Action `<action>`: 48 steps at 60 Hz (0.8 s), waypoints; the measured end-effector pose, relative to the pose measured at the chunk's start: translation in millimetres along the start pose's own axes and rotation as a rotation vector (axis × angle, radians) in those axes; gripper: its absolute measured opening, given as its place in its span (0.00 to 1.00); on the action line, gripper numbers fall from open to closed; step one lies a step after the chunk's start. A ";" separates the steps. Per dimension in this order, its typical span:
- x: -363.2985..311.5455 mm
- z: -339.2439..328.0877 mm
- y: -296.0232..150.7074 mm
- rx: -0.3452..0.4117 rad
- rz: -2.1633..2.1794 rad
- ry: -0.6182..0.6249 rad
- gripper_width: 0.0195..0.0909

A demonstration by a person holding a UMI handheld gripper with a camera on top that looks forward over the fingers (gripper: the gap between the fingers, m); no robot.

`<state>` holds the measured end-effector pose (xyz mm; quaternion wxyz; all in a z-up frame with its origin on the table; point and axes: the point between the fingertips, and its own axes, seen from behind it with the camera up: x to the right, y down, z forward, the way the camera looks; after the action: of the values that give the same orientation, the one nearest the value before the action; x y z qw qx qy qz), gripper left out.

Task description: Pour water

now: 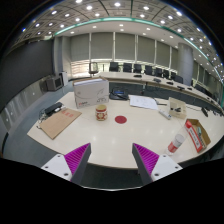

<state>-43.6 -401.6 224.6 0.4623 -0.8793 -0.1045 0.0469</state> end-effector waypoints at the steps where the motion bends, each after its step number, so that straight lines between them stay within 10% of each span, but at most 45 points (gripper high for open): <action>1: 11.3 0.7 2.8 0.000 0.003 0.003 0.93; 26: 265.2 56.0 89.4 0.018 0.117 0.133 0.93; 48: 361.9 172.3 78.2 0.153 0.139 0.173 0.91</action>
<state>289.0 -224.1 67.5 0.5311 -0.8473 0.0011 0.0105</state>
